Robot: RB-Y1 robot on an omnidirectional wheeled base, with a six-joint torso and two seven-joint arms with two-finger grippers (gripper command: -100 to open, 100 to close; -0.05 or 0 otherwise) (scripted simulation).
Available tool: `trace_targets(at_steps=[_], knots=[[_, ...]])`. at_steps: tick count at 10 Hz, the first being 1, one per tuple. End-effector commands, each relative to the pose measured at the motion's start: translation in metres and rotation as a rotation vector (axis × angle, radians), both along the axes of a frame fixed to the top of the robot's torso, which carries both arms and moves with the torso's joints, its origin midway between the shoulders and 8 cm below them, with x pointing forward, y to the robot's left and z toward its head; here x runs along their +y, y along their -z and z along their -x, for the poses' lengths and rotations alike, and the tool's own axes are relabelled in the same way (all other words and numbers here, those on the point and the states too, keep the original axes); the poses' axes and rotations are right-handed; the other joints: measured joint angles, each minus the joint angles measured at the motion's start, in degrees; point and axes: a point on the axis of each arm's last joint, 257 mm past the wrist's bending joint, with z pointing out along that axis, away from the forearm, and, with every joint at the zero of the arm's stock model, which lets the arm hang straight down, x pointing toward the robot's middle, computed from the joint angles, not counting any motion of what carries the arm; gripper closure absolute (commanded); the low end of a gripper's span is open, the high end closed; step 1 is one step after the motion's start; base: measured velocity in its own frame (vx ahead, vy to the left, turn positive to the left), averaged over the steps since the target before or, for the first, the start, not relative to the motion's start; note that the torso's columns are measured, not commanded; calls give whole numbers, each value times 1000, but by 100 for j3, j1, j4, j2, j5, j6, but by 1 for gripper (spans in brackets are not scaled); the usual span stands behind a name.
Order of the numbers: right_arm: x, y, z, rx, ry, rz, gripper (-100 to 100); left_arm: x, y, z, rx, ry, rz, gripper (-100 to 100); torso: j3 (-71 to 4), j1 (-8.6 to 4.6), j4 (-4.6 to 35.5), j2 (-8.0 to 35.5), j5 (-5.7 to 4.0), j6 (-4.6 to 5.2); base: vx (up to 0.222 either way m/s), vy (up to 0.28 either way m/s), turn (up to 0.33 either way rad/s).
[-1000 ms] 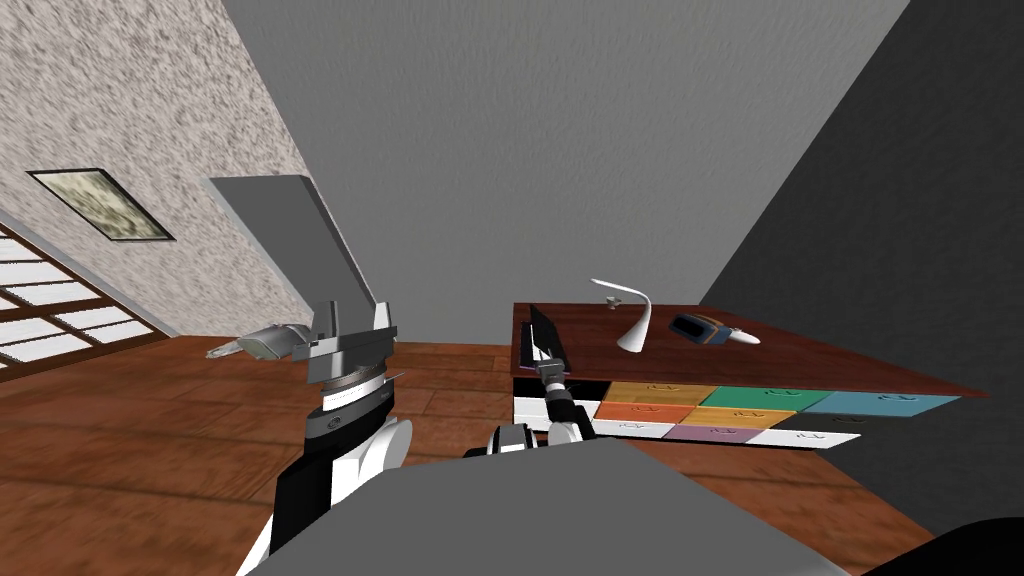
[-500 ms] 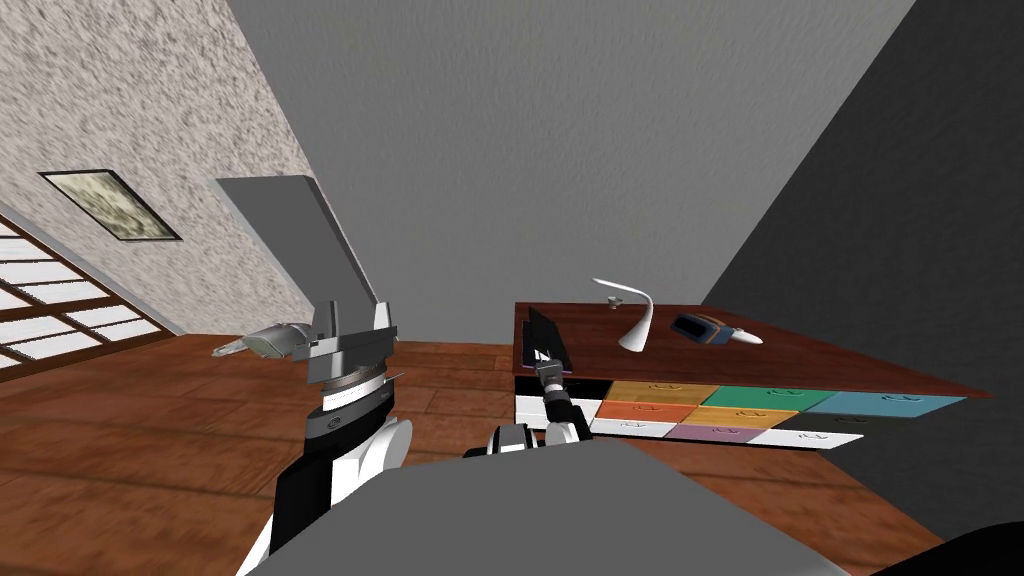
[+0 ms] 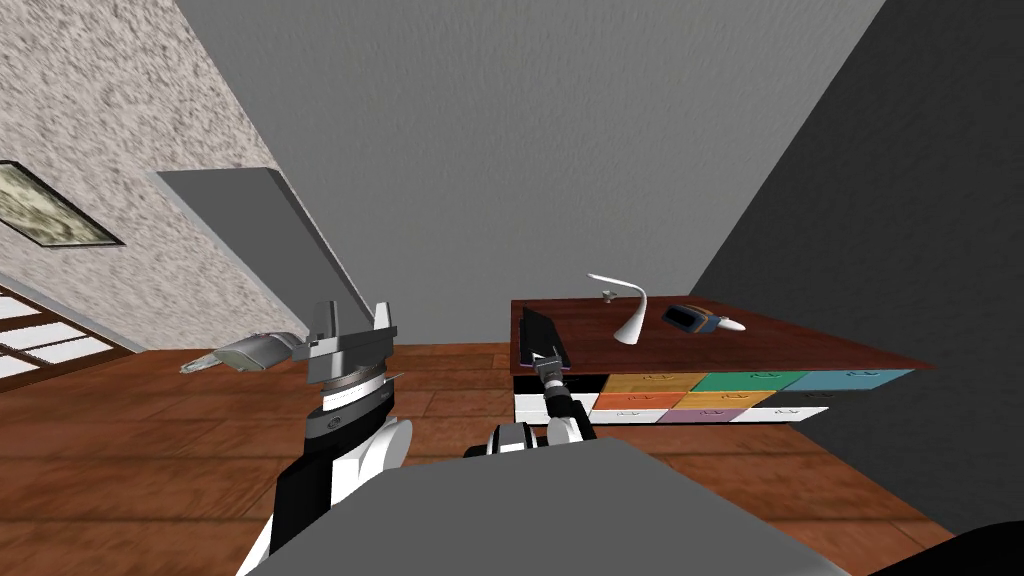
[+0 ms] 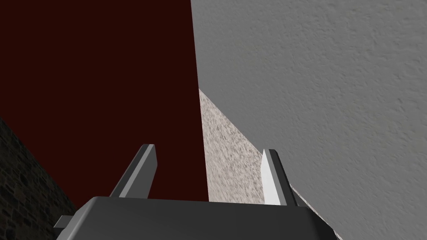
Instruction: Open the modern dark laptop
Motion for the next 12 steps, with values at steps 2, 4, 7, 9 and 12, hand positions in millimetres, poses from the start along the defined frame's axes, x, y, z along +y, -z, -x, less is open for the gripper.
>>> trace_targets(at_steps=[2, 4, 7, 9, 12], knots=[[5, -20, -6, -2, -40, 5, -100, 0, 0, 0, 0, 0, 0, 0, 4, -6, 6, 9, -1, 3, 3, 42, -123], [8, -33, -8, -7, -63, 10, -100, 0, 0, 0, 0, 0, 0, 0, -2, -8, 1, -1, -3, 0, 5, 45, -123], [13, -45, -10, -7, -95, 18, -100, 0, 0, 0, 0, 0, 0, 0, -2, -12, 0, -3, -4, -1, 4, 36, -66], [12, -39, -8, -1, -90, 17, 0, 0, 0, 0, 0, 0, 0, 0, -2, -17, 0, -2, -5, 2, 1, 6, -9], [12, -38, -8, 1, -90, 18, 0, 0, 0, 0, 0, 0, 0, 0, -5, -11, -6, -8, -5, 2, 0, 0, 0]])
